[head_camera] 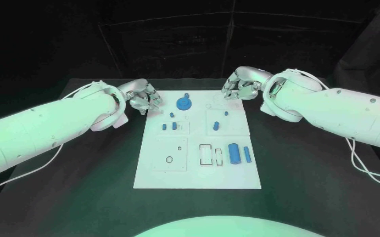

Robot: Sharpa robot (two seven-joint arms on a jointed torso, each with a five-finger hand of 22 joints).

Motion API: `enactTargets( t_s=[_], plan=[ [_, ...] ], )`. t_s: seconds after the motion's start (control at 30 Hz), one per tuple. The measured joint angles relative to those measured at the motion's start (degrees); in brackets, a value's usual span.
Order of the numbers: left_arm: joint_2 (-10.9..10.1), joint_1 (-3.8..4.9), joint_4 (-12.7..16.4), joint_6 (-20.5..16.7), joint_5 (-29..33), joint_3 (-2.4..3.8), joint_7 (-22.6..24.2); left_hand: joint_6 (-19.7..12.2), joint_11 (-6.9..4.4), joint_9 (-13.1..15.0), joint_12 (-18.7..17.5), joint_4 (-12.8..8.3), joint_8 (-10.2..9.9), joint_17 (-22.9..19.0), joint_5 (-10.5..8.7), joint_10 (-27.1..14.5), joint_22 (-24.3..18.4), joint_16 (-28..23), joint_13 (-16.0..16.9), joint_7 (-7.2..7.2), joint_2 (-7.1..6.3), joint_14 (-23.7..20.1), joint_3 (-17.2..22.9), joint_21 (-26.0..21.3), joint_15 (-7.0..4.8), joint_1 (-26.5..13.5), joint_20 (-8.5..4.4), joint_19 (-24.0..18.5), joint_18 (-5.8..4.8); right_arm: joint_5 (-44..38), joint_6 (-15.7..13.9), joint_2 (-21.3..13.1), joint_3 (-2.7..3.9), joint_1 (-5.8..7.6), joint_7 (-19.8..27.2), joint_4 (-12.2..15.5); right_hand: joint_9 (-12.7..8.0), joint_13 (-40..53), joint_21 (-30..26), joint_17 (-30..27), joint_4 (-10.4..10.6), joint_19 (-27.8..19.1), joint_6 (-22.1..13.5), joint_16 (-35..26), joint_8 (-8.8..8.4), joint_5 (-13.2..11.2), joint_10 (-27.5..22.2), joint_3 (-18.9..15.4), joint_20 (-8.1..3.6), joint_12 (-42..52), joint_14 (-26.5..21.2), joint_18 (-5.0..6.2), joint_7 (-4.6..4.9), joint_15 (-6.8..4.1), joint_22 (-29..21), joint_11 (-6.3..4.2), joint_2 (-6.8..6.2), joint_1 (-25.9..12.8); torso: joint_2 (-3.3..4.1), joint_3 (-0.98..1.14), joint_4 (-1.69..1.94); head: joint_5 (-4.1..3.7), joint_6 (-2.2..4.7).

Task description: Assemble the parts on the task board

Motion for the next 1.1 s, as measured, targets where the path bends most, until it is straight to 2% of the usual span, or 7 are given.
enactTargets(
  t_s=[0.17,0.3,0.43,0.63,0.87,0.93,1.1],
  plan=[
    [-2.32,0.02,1.58,-0.25,19.09,-0.01,7.33,0.9,-0.57,0.0,2.56,0.16,0.65,-1.55,0.38,3.24,-0.32,-1.0,0.54,-0.33,0.26,-1.32,0.16,-0.48,-0.22,0.26,-0.23,-0.96,-0.02,-10.2,0.49,-0.21,-0.07,-1.51,-2.04,1.35,-0.03,-2.66,0.0,0.06,-0.22,0.21,0.0,0.0,-1.03,-0.51,0.41,1.36,0.22,-1.76,0.0,0.01,0.0,0.0,0.25,0.41,-1.46,-0.99,0.03,-0.05,0.0,-0.44,0.47],
    [-3.59,0.03,3.69,-0.22,31.0,-0.03,11.75,1.6,-1.03,0.04,3.65,0.16,1.14,-1.84,0.67,4.3,-0.38,-1.0,0.73,-0.63,0.38,-1.53,0.16,-0.72,-0.43,0.14,-0.44,-1.16,-0.03,-16.12,1.08,-0.23,-0.07,-2.23,-3.33,1.87,-0.03,-4.32,0.0,0.14,-0.14,0.21,0.0,0.0,-1.82,-0.71,0.52,2.35,0.22,-2.83,0.04,0.0,0.0,0.04,0.24,0.53,-2.56,-1.81,0.07,-0.05,-0.01,-0.47,0.64],
    [-4.46,0.03,5.67,-0.19,38.96,-0.04,14.65,1.77,-1.05,0.05,3.9,0.16,1.22,-1.93,0.67,4.68,-0.41,-1.0,0.73,-0.46,0.56,-1.52,0.16,-0.72,-0.43,-0.04,-0.44,-1.17,-0.03,-19.9,1.99,-0.24,-0.06,-2.59,-4.12,2.09,-0.09,-5.95,0.0,0.43,-0.35,0.43,-0.32,0.0,-2.5,-1.16,0.61,3.02,0.43,-3.73,0.22,0.0,0.31,0.23,0.14,0.62,-3.14,-2.39,0.1,-0.07,-0.01,-0.49,0.65],
    [-5.02,0.02,7.55,-0.18,44.92,-0.06,16.97,1.8,-1.05,0.05,3.9,0.16,1.22,-1.94,0.67,4.68,-0.43,-0.99,0.73,-0.43,0.56,-1.52,0.16,-0.72,-0.43,-0.04,-0.44,-1.17,-0.03,-22.54,3.22,0.04,-0.05,-3.0,-4.69,2.23,-0.09,-7.86,0.0,0.43,-0.65,0.62,-0.53,0.0,-3.31,-1.16,0.29,4.41,0.63,-4.71,0.2,0.0,0.53,0.66,0.07,0.94,-3.9,-2.53,0.13,-0.07,0.03,-0.33,0.59],
    [-5.39,-0.01,8.28,-0.18,47.76,-0.07,18.39,1.8,-1.05,0.05,3.9,0.32,1.21,-2.02,0.67,4.68,-0.48,-0.99,0.73,-0.44,0.56,-1.52,0.0,-0.72,-0.43,-0.04,-0.44,-1.17,-0.04,-23.98,4.26,0.83,-0.06,-3.54,-4.89,1.8,-0.08,-9.38,0.0,0.55,-1.2,0.62,-0.53,0.23,-3.6,-1.5,0.29,6.07,0.63,-4.94,0.2,-0.01,0.92,0.66,0.07,1.34,-3.9,-2.53,0.14,-0.04,0.03,-0.29,0.54],
    [-5.46,-0.02,8.35,-0.18,48.24,-0.07,18.64,1.8,-1.05,0.04,4.13,0.32,1.21,-2.09,0.67,4.67,-0.48,-0.99,0.73,-0.43,0.56,-1.52,0.0,-0.72,-0.43,-0.04,-0.44,-1.17,-0.04,-24.19,4.53,0.95,-0.06,-3.8,-4.91,1.65,-0.02,-9.92,0.0,0.63,-1.28,0.62,-0.29,0.23,-3.6,-2.19,0.66,7.15,0.63,-4.94,0.2,-0.01,0.97,0.66,0.16,1.59,-3.9,-2.53,0.14,-0.03,0.03,-0.32,0.48],
    [-5.51,-0.02,8.37,-0.16,48.92,-0.07,18.79,1.8,-1.05,0.04,4.13,0.42,1.44,-2.17,0.67,4.67,-0.55,-0.99,0.72,-0.44,0.79,-1.52,-0.11,-0.72,-0.43,-0.27,-0.27,-1.34,-0.04,-24.49,5.08,1.38,-0.08,-4.19,-4.93,1.38,-0.01,-11.33,0.0,0.95,-1.59,0.82,0.34,0.69,-3.97,-3.56,1.57,9.84,0.83,-5.17,0.2,0.0,0.94,0.66,0.56,1.36,-3.9,-2.53,0.17,0.0,-0.04,-0.35,0.43]
  ],
)
